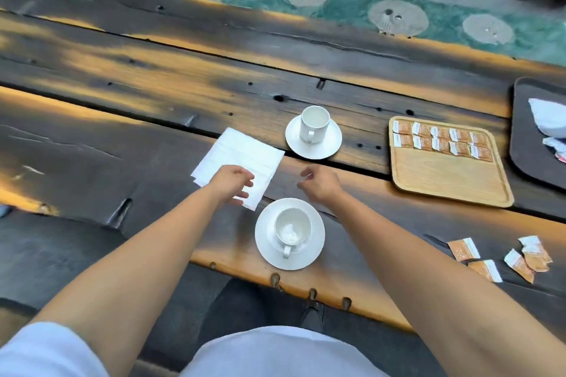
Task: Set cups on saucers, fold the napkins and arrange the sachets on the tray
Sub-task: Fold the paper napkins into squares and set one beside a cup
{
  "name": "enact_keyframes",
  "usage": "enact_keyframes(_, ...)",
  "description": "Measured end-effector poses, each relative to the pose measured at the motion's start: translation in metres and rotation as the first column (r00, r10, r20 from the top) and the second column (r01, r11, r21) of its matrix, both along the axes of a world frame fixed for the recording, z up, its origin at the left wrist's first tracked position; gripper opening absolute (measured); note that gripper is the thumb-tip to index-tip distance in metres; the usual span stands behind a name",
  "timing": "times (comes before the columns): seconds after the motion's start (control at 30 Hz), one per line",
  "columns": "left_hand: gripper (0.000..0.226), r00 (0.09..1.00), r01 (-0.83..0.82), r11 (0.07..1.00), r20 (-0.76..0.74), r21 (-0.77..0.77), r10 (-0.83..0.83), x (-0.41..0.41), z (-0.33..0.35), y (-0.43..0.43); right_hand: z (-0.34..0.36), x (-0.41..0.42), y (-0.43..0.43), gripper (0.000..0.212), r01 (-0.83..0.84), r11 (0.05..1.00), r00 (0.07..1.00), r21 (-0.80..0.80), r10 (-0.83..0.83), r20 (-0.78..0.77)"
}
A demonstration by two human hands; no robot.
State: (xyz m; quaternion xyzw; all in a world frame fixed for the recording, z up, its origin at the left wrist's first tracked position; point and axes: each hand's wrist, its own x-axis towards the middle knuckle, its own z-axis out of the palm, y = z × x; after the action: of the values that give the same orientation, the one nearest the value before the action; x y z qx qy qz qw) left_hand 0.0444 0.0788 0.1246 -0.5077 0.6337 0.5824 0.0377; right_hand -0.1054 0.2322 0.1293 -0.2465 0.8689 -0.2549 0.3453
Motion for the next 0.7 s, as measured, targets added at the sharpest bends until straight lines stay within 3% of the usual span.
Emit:
enact_keyframes(0.33, 0.012, 0.992, 0.085, 0.996, 0.1, -0.03, -0.082, -0.014, -0.025, -0.083, -0.027, -0.01, -0.086, 0.016, -0.027, 0.998, 0.999, 0.053, 0.026, 0.024)
enact_keyframes(0.53, 0.015, 0.976, 0.16, 0.986, 0.156, -0.046, -0.151, -0.043, -0.048, -0.151, -0.054, -0.021, -0.145, 0.032, 0.055, 0.986, 0.995, 0.156, -0.067, 0.072)
enact_keyframes(0.7, 0.013, 0.976, 0.136, 0.972, 0.194, -0.191, -0.099, -0.06, -0.076, -0.188, -0.079, -0.019, -0.173, 0.05, 0.168, 0.959, 0.981, 0.228, -0.186, 0.062)
